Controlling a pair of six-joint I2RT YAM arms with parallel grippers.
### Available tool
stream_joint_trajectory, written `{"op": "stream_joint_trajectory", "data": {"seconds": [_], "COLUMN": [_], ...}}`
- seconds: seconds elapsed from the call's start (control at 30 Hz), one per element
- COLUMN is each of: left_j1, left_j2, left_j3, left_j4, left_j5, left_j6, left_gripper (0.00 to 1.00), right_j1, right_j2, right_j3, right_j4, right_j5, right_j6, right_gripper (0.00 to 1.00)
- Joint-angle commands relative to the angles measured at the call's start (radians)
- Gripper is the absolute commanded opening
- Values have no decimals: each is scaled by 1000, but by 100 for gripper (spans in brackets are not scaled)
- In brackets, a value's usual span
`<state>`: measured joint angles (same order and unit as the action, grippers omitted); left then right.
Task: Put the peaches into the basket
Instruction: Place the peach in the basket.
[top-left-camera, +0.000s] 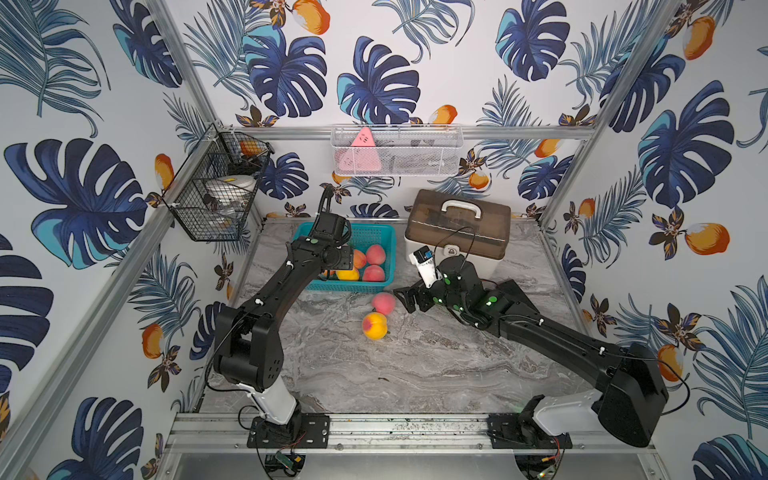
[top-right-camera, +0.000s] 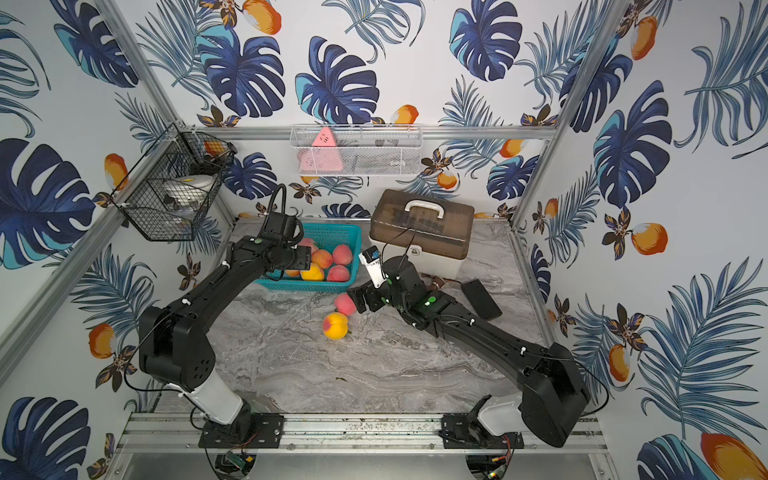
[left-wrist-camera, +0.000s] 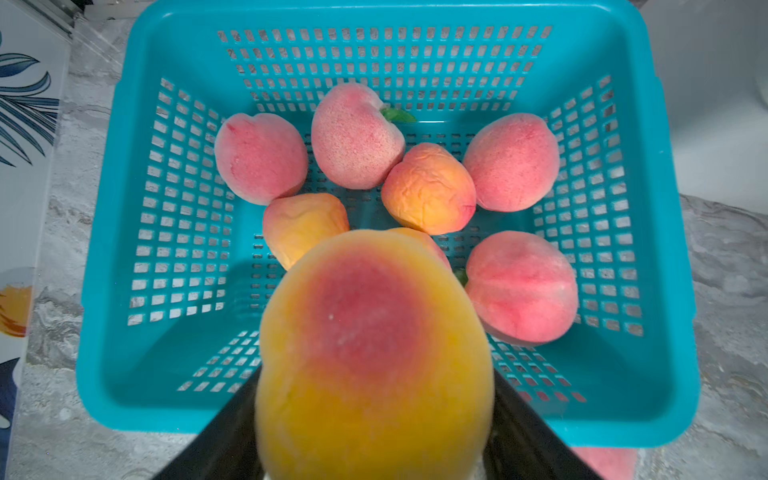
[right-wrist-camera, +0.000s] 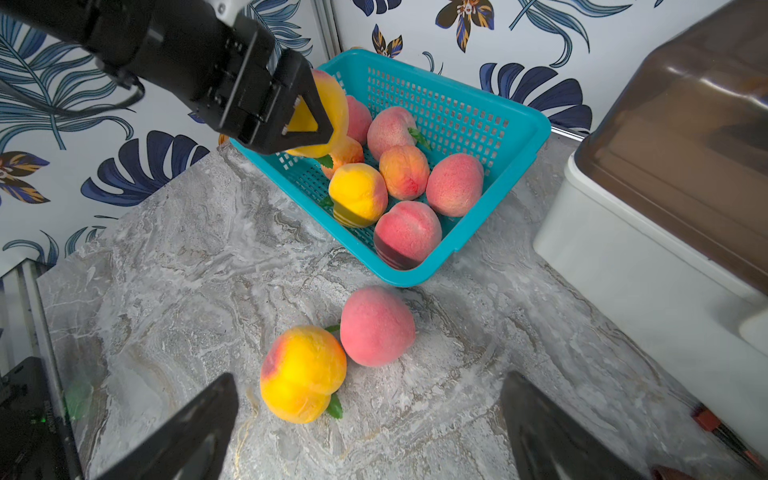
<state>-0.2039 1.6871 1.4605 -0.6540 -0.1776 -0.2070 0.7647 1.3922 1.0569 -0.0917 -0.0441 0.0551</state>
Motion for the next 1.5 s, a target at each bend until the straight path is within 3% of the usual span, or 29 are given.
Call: {"op": "stream_joint_trajectory", "data": {"seconds": [0.0,0.33,0.7,1.47], "left_j1": [4,12,65,143], "left_j2": [12,118,216,229], "left_j3": [4,107,170,60], "left_j4": [-7,-40,-47,-25], "left_j5": [-75,-185,-202,-154], "left_j6": [15,45,54,49], "left_gripper": [66,67,67,67], "right_j1": [-1,-1,-6,-27], "right_j2": [13,31,30,30], "right_j3": [34,43,39,21], "right_j4": [-34,-34,-41,-20], "right_j5": [-24,-63,-81,-115], "right_j6": [27,18,8,25], "right_gripper": [100,100,100,100]}}
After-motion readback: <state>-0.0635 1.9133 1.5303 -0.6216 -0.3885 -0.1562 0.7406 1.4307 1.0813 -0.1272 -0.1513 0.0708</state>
